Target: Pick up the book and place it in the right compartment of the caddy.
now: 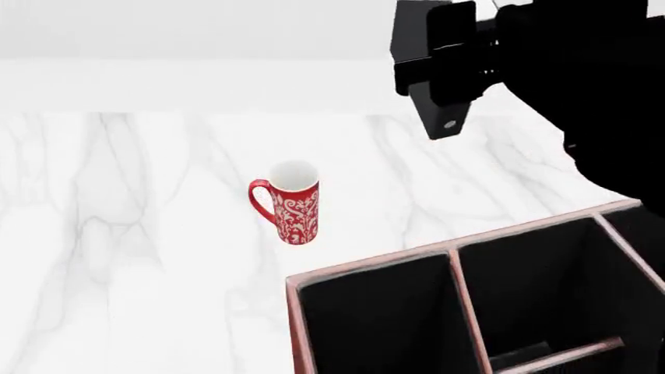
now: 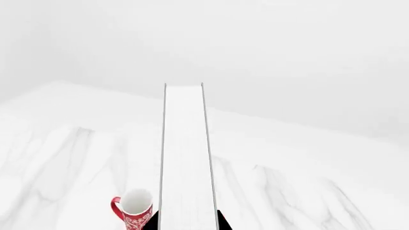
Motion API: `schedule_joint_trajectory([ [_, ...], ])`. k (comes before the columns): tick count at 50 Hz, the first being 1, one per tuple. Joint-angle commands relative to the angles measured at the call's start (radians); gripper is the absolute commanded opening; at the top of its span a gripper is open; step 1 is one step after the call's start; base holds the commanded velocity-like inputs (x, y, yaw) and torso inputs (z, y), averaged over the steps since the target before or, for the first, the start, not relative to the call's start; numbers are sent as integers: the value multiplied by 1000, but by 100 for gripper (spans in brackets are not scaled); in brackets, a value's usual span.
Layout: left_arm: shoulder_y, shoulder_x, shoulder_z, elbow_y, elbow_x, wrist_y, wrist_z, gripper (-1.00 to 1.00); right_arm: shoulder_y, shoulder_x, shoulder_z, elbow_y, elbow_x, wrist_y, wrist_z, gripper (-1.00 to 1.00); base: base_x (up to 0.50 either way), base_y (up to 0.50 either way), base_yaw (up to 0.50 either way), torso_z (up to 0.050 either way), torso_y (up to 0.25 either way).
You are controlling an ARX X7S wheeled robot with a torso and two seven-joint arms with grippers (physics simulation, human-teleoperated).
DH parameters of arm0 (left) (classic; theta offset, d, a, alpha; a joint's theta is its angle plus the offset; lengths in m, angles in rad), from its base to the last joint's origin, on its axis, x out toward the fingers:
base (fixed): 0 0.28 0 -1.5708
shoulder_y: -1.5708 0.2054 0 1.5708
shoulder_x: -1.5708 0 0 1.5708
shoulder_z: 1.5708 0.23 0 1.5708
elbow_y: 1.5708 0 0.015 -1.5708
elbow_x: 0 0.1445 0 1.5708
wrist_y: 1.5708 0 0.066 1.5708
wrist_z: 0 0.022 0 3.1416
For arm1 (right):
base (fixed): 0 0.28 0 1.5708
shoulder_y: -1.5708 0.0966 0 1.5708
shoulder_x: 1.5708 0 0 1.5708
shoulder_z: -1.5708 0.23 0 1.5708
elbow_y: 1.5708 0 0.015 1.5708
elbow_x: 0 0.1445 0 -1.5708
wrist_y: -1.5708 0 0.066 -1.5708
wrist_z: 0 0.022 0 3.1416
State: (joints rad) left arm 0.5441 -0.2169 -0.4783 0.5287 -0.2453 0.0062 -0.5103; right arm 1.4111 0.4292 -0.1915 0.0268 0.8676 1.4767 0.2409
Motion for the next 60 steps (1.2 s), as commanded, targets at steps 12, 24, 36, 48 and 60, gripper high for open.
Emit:
schedule_joint_trajectory([
  [12, -2, -1, 6, -20, -3, 14, 1, 100, 16, 89, 112, 33, -48, 47, 180, -100, 0, 0, 0, 0, 1],
  [24, -1, -5, 5, -17, -10, 13, -1, 100, 45, 113, 172, 97, -14, 90, 351, -100, 0, 0, 0, 0, 2],
  [36, 0, -4, 6, -35, -11, 29, 2, 100, 133, 250, 99, 293, 602, 88, 883, -100, 0, 0, 0, 0, 2],
  [48, 8, -4, -1, -34, -21, 37, 3, 100, 74, 395, 28, 252, 1036, 51, 1224, -100, 0, 0, 0, 0, 2],
  [60, 9, -3, -1, -35, -26, 45, 3, 100, 69, 532, -61, 205, 1183, -2, 1304, -100, 0, 0, 0, 1, 2],
])
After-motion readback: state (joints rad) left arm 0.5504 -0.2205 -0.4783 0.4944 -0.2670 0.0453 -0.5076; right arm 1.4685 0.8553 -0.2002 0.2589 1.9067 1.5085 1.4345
